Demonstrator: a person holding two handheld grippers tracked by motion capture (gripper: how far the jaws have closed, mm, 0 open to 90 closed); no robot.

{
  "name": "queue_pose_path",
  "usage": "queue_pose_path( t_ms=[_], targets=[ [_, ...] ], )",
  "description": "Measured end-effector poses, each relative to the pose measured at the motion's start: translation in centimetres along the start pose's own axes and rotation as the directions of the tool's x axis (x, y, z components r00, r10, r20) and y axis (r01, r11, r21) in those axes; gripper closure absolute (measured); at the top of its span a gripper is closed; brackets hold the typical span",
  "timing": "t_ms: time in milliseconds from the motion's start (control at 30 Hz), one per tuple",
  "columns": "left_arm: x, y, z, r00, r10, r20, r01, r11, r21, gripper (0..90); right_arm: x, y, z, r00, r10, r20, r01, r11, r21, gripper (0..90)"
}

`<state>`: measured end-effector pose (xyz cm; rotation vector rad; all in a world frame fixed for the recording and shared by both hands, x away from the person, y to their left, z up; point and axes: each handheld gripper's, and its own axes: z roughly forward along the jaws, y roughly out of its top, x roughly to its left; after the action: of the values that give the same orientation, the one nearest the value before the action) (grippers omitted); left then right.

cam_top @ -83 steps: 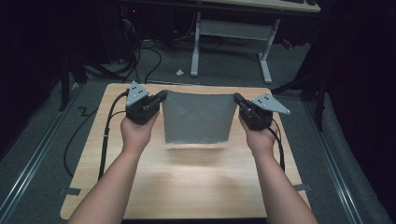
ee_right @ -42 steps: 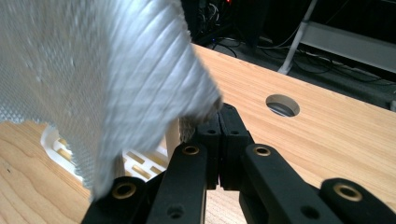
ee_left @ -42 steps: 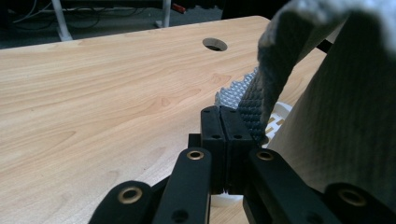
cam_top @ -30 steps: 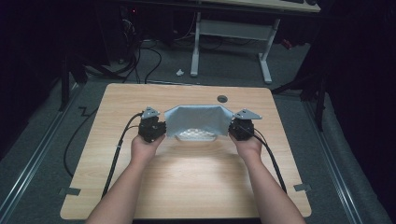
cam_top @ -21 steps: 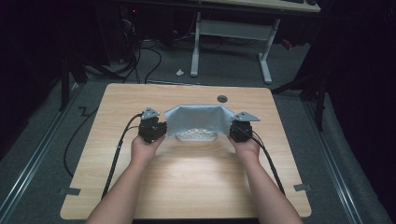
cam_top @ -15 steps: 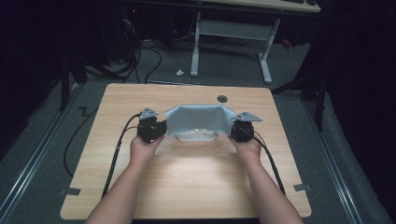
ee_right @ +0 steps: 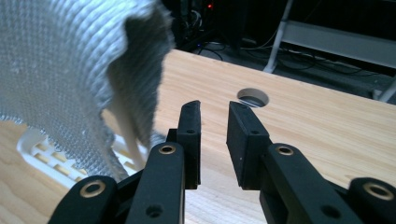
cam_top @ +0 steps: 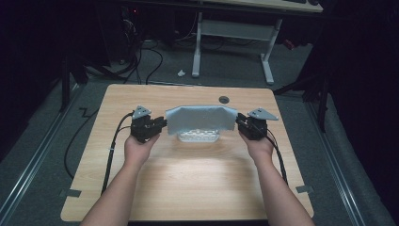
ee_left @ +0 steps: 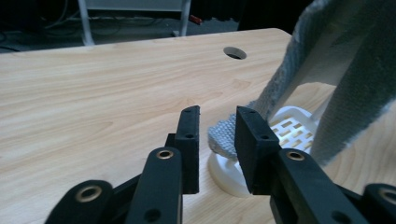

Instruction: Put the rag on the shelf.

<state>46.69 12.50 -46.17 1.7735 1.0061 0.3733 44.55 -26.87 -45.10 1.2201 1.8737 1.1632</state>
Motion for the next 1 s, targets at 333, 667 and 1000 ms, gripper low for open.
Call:
queue_pose_path(
  t_ms=[333, 667, 1000],
  targets=[
    [0.8, 0.2, -1.5, 0.999, 0.005, -0.045, -0.006, 0.9998, -0.018, 64.1, -0.6, 0.1, -0.7, 0.9997, -0.004, 0.023, 0.004, 1.0, 0.005, 70.6],
    [0.7, 0.0, -2.6, 0.9978, 0.029, -0.06, -0.03, 0.9994, -0.017, 61.4, -0.3, 0.1, -1.5, 0.9994, -0.025, 0.024, 0.025, 1.0, 0.011, 71.4],
    [-0.2, -1.7, -5.1, 0.9934, 0.082, -0.08, -0.084, 0.9964, -0.012, 56.4, 0.0, -1.3, -3.7, 0.9986, -0.044, 0.03, 0.044, 0.999, 0.003, 70.1]
  ],
)
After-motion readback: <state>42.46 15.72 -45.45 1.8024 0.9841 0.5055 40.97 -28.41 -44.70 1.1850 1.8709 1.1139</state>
